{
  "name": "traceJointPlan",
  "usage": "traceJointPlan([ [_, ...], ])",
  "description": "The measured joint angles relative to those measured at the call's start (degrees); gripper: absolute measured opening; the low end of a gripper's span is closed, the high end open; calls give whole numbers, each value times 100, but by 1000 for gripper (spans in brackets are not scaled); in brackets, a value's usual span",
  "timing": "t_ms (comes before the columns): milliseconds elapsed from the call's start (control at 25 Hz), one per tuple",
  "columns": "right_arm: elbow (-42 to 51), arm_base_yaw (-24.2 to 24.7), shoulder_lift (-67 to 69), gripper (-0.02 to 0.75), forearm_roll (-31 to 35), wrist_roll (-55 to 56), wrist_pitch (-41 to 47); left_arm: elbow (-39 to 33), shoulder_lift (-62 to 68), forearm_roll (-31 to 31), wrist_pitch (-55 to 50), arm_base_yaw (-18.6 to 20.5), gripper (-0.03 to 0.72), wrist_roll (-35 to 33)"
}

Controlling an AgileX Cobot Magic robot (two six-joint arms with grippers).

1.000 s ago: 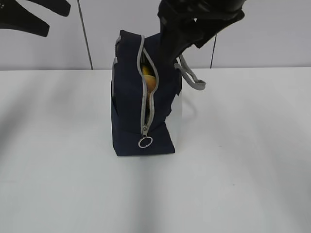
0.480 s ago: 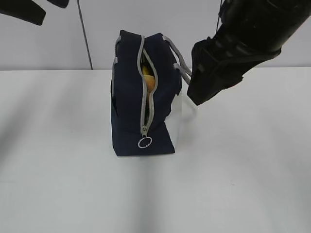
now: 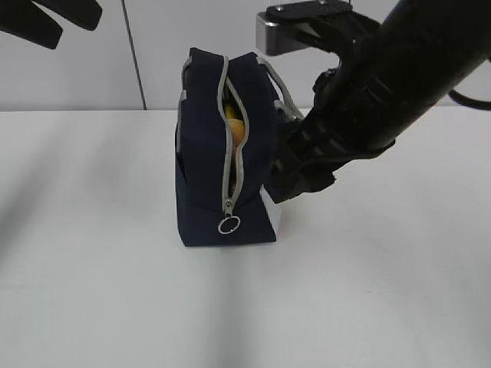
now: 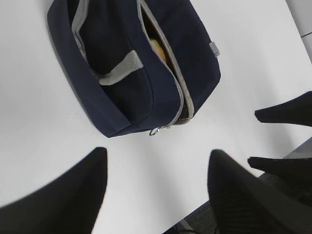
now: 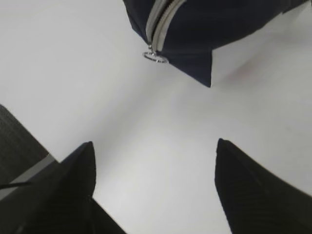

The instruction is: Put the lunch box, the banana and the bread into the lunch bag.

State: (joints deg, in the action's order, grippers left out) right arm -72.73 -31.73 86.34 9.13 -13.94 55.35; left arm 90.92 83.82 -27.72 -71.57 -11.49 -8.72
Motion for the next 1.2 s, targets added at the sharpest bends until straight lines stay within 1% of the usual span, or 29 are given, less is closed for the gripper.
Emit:
traceJointPlan([
  [120,529,0,-78,562,144,-228,-1028,0,0,5,0,0,445,0],
  [200,903,0,-153,562,399,-547,-1916,0,0,15,0,0,445,0],
  [360,1794,-74,-284,562,1408,-1696,-3694,0,0,15,0,0,445,0],
  [440,2261,-251,-329,562,1778,-2074,-4619,0,0,15,0,0,445,0],
  [560,2943,-626,-342,562,1961,-2258,-5874,0,0,30,0,0,445,6],
  [640,3237,-847,-342,562,2006,-2294,-6510,0,0,39,0,0,445,6],
  [760,3569,-986,-355,562,1958,-2276,-7163,0,0,42,0,0,441,6],
  [920,3979,-995,-297,562,1608,-1692,-7861,0,0,58,0,0,437,6],
  [1040,4149,-995,-1,562,1050,-984,-8025,0,0,58,0,0,435,6],
  [1200,4188,-984,461,562,53,-56,-8312,0,0,60,0,0,435,6],
])
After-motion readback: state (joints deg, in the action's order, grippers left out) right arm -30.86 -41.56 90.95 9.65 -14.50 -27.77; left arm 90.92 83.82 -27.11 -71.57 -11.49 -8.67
